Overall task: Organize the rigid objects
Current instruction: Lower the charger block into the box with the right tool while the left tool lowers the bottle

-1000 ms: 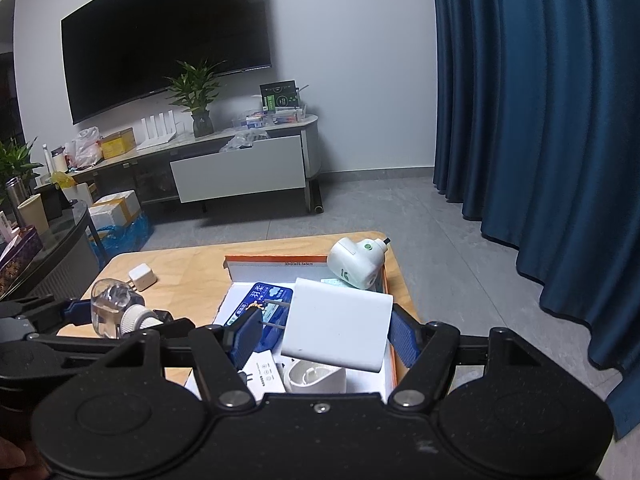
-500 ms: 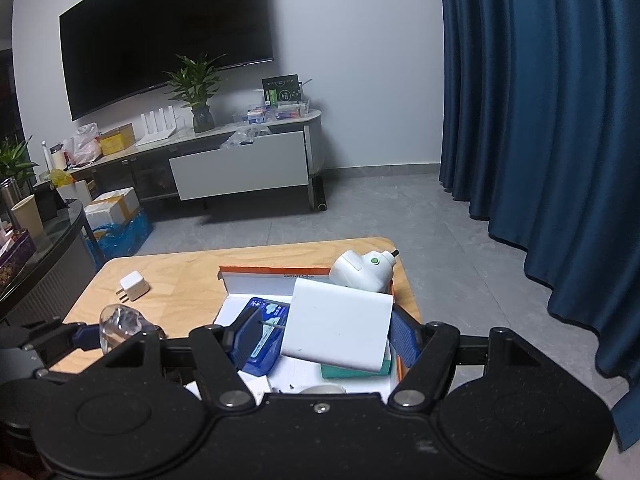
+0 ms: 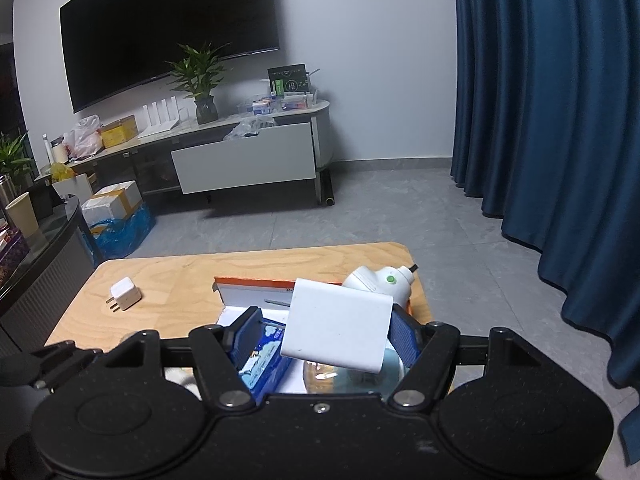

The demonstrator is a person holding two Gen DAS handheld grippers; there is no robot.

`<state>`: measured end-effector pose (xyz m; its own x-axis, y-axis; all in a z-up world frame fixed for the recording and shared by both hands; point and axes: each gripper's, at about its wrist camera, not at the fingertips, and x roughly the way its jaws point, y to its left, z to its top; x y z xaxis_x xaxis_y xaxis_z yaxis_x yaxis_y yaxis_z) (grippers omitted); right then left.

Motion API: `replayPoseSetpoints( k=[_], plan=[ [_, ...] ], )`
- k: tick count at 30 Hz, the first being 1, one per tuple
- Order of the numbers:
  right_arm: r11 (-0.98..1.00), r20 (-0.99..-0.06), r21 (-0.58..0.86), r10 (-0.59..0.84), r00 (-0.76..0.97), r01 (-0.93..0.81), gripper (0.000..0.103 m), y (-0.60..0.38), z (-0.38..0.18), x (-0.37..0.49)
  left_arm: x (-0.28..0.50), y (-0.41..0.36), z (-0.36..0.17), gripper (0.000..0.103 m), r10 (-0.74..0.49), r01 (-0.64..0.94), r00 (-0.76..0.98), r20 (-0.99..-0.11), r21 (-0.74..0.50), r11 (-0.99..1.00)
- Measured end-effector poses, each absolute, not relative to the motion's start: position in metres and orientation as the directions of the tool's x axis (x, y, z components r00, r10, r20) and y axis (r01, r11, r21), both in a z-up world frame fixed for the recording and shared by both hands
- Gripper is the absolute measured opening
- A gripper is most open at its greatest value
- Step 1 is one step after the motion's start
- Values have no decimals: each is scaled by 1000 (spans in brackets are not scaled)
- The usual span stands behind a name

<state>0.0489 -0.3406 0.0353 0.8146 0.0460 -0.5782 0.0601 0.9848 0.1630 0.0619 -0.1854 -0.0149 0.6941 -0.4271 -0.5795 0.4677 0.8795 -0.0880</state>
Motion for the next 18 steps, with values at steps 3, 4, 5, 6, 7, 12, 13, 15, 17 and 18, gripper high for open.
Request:
replayPoseSetpoints(
  k=[3, 4, 5, 6, 7, 12, 13, 15, 17, 18],
  plan=[
    [986, -586, 160, 53, 809, 51, 81, -338, 34, 60, 66, -187, -17, 81, -431, 469, 689, -583, -96, 878],
    [986, -587, 159, 57, 807, 47, 81, -337, 33, 64, 66, -188, -18, 81, -432, 470, 688, -584, -95, 877],
    [986, -589, 159, 60, 806, 43, 81, -336, 32, 66, 67, -188, -19, 81, -432, 470, 686, -586, -97, 878],
    [987, -592, 157, 62, 804, 39, 81, -335, 30, 69, 69, -188, -19, 81, -434, 470, 684, -587, -101, 877],
    [987, -594, 155, 64, 802, 36, 81, -333, 29, 73, 70, -189, -20, 81, -435, 470, 682, -588, -103, 877],
    [987, -604, 157, 72, 793, 30, 82, -329, 24, 89, 75, -189, -24, 81, -433, 467, 676, -596, -108, 878],
    [987, -605, 160, 73, 793, 31, 83, -329, 23, 92, 76, -190, -25, 81, -433, 466, 675, -598, -109, 878],
    [987, -599, 153, 62, 799, 38, 83, -329, 23, 95, 76, -192, -26, 81, -432, 467, 671, -602, -109, 877],
    [987, -582, 152, 52, 811, 45, 84, -331, 26, 94, 77, -193, -27, 81, -432, 468, 669, -605, -109, 877],
    [987, -574, 156, 50, 818, 48, 84, -333, 28, 93, 78, -193, -28, 81, -433, 470, 666, -607, -110, 876]
  ],
)
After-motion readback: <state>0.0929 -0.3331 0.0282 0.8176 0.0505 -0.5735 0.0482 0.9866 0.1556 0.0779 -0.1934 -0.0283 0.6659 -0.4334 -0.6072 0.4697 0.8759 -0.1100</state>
